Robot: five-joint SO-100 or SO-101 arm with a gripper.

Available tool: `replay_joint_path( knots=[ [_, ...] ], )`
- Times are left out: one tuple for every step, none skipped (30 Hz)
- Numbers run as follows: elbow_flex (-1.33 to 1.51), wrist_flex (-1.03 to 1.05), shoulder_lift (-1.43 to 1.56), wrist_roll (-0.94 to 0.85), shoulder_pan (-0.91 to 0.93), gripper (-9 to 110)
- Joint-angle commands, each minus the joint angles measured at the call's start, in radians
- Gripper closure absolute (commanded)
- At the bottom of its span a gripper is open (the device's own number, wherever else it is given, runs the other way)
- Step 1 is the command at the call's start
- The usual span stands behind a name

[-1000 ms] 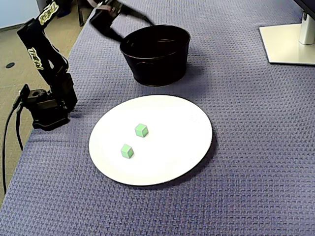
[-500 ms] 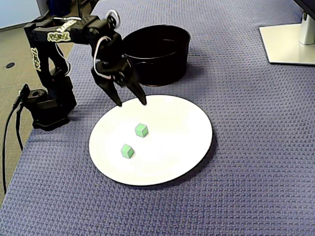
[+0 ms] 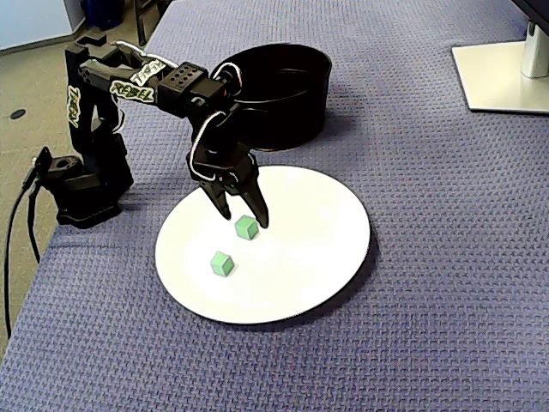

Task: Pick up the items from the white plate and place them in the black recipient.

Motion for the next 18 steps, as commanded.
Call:
replay_joint_path(
  knots=[
    [-0.009,-0.04,0.003,0.012,-0.021,81],
    [-0.005,-0.048,0.0,0.012,-0.023,81],
    [-0.003,-0.055,-0.002,0.011,-0.026,82],
    [-0.002,-0.058,-0.006,0.009,-0.031,83],
    [-0.002,-0.061,-0.008,0.009,-0.032,84],
    [-0.002,-0.063,-0.011,0.009,-0.035,84],
    [-0.002,-0.064,-0.012,0.009,-0.037,84],
    [-0.002,-0.064,-0.012,0.009,-0.038,85],
    [-0.002,-0.064,-0.012,0.009,-0.038,85],
    [-0.002,-0.064,-0.012,0.009,-0.038,85],
    [-0.002,-0.064,-0.012,0.009,-0.04,86],
    [-0.002,-0.064,-0.012,0.009,-0.04,87],
    [-0.002,-0.064,-0.012,0.009,-0.04,87],
    [-0.002,-0.064,-0.012,0.006,-0.04,87],
    [-0.002,-0.064,-0.012,0.002,-0.038,87],
    [0.0,-0.064,-0.012,-0.002,-0.037,87],
    [0.0,-0.064,-0.012,-0.005,-0.034,88],
    [0.0,-0.063,-0.012,-0.011,-0.029,88]
  ],
)
